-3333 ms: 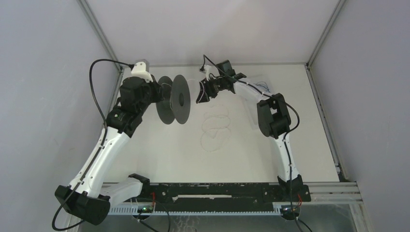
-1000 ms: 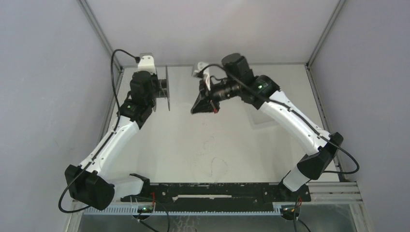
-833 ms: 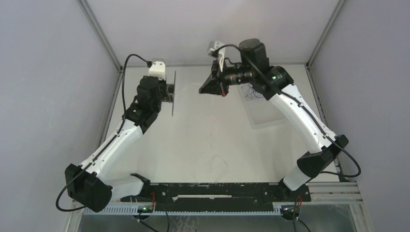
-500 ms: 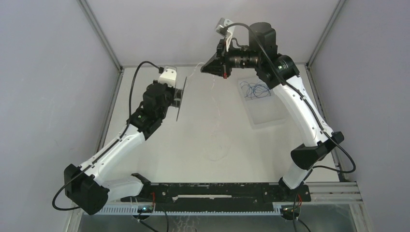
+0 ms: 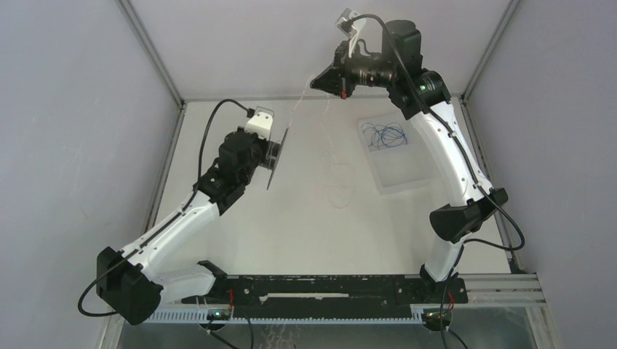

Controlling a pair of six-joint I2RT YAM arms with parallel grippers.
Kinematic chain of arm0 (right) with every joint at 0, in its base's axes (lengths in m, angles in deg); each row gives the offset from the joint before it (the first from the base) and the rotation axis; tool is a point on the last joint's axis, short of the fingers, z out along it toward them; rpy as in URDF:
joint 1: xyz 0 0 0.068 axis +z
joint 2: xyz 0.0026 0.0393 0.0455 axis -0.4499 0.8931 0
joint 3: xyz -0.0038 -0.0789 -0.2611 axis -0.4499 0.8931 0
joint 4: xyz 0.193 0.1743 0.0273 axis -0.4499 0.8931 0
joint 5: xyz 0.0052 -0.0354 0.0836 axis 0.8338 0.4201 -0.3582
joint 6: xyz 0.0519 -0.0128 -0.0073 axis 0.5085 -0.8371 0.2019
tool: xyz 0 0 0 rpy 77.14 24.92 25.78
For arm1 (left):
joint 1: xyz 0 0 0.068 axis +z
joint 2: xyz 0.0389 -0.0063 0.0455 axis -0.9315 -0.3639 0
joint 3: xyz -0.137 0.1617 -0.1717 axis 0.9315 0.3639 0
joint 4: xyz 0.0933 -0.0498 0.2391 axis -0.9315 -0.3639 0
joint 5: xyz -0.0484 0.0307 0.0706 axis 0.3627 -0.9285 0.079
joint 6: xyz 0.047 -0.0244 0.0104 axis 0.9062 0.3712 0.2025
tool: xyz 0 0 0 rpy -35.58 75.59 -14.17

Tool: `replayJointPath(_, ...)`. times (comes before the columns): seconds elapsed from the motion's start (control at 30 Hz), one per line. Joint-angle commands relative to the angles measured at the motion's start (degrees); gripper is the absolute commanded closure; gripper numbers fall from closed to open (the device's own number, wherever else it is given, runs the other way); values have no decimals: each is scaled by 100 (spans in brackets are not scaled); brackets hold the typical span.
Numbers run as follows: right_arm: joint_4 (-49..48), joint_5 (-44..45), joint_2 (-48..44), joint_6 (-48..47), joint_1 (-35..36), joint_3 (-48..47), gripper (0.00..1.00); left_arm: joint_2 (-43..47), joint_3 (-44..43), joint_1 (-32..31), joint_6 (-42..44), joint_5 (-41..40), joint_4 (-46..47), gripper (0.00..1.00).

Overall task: Wrap the cables
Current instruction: Wrap the cable around the cable reel.

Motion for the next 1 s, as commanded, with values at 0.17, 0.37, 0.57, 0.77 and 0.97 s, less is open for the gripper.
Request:
replayJointPath(0.17, -317, 118, 181, 158, -324, -524, 100, 344, 150, -82, 169, 433, 512, 100)
replayJointPath(0.37, -332, 106, 432, 141, -515, -634, 100, 441, 145, -82, 139, 786, 439, 100)
replayJointPath(0.57, -305, 76, 698, 3, -616, -624, 100, 494, -70, -83, -121, 1371, 143, 100)
replayJointPath(0.77, -381, -33, 816, -156, -790, -68, 100, 571, -363, -61, -400, 1864, -217, 100)
replayJointPath(0.97, -675, 74, 721, -398, -938, 953, 100, 622, -657, 128, -716, 2257, -496, 100)
